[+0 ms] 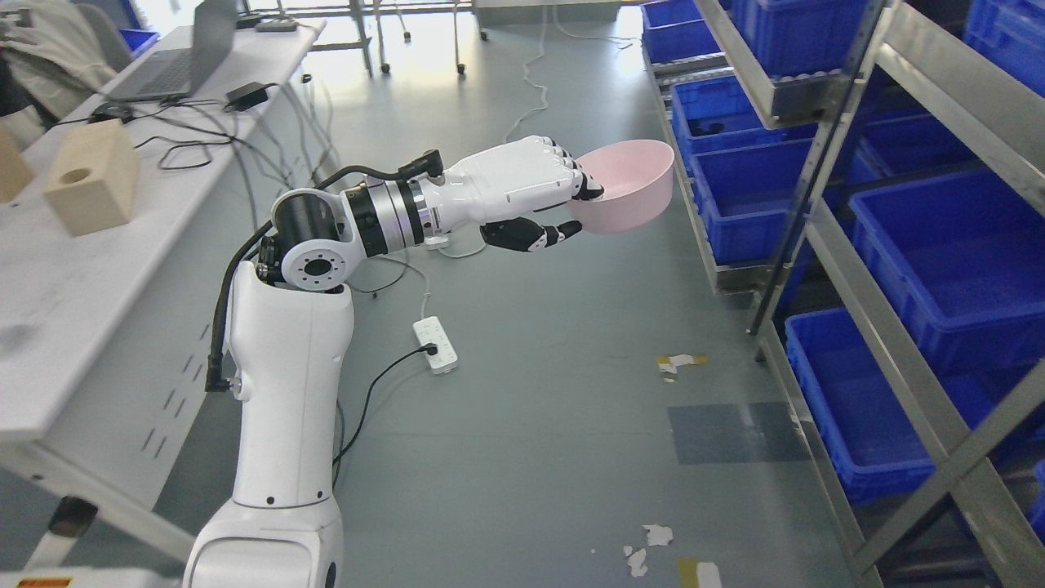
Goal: Stack pink IKEA bowl on shelf middle layer
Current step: 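Hold the pink bowl raised in the left hand while turning, then lower the pink bowl into the other pink bowl on the tray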
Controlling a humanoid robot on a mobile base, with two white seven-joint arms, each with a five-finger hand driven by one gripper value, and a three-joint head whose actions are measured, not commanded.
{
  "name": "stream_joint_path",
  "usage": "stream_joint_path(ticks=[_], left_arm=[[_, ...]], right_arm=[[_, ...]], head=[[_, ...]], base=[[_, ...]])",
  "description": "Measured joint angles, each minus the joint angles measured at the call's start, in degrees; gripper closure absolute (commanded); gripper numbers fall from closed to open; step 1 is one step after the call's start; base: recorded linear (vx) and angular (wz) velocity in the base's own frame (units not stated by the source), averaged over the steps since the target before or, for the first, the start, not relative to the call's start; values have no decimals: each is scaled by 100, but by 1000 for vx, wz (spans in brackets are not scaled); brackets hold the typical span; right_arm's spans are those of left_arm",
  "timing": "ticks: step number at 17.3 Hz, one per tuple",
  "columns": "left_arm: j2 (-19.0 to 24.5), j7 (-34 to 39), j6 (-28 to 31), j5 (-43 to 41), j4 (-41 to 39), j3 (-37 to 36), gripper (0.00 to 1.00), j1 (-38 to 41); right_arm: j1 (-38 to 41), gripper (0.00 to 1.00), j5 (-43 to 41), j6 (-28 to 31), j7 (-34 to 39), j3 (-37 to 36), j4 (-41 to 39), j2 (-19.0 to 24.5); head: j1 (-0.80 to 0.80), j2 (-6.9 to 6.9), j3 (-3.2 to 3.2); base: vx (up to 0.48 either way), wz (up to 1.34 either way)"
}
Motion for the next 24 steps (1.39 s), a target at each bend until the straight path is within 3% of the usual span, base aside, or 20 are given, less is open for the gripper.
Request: stream_joint_path(ticks=[13, 21, 24], left_arm=[[0, 127, -1, 89, 19, -126, 98, -71], [0, 203, -1, 190, 312, -396, 98, -936], [0, 203, 0, -126, 584, -503, 98, -1238]], right_arm=[[2, 0, 0, 0, -34, 0, 0, 0], [0, 0, 0, 0, -36, 0, 0, 0], [1, 0, 0, 0, -37, 0, 0, 0]], head=[[0, 0, 0], [0, 0, 0], [0, 0, 0]], base=[[120, -936], [107, -833], [65, -530]])
